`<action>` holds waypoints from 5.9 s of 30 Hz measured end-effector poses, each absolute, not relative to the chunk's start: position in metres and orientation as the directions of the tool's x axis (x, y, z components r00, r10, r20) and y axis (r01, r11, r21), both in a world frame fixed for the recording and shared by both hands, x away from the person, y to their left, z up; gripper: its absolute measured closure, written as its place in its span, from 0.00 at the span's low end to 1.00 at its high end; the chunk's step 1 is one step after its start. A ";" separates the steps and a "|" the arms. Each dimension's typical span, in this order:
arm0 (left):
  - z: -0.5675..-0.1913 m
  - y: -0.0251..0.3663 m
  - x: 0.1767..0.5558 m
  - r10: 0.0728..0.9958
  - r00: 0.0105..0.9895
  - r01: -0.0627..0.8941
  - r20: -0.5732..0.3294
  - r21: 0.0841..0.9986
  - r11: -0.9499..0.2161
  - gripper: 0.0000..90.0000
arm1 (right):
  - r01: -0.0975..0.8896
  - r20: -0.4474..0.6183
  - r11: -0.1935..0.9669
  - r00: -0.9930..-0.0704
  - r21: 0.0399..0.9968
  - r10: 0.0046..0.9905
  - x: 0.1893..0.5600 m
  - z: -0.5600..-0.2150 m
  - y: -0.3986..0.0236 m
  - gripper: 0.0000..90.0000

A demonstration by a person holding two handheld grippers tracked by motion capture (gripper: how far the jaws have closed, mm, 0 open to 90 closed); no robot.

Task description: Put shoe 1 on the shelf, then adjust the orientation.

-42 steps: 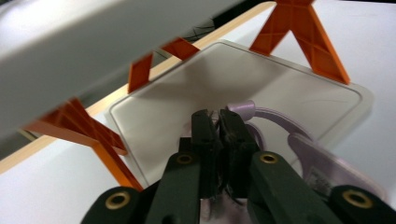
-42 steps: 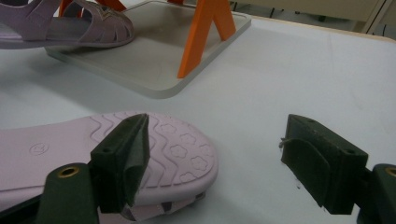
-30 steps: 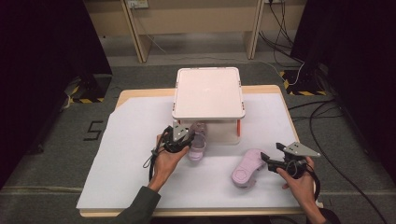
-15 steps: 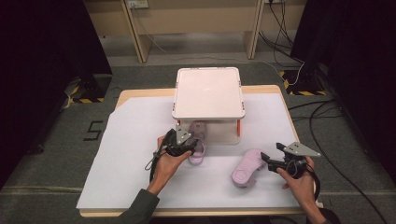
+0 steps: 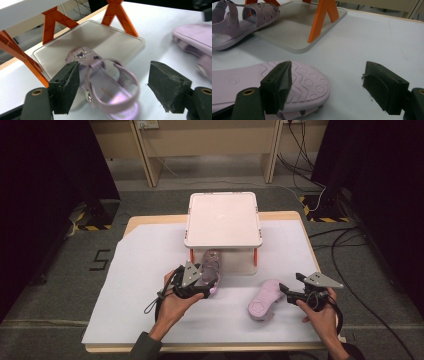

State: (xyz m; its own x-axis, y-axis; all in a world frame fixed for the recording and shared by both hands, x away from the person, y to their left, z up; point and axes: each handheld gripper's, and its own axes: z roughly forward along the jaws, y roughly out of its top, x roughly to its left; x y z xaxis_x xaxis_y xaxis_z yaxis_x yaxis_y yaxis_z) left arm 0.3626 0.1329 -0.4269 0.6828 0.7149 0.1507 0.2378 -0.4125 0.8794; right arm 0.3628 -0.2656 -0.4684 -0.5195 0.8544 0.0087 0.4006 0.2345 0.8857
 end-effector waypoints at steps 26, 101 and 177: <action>-0.491 0.134 0.374 0.707 0.701 0.398 0.091 0.773 -0.495 0.35 | 0.400 0.012 0.232 -0.522 0.887 0.853 0.362 -0.468 -0.264 0.27; -0.480 0.127 0.441 0.800 0.590 0.470 0.111 0.758 -0.452 0.46 | 0.399 0.013 0.232 -0.524 0.887 0.852 0.363 -0.468 -0.264 0.27; -0.494 0.194 0.324 0.780 0.625 0.432 -0.027 0.844 -0.317 0.28 | 0.436 -0.030 0.355 -0.596 0.827 0.802 0.347 -0.475 -0.222 0.34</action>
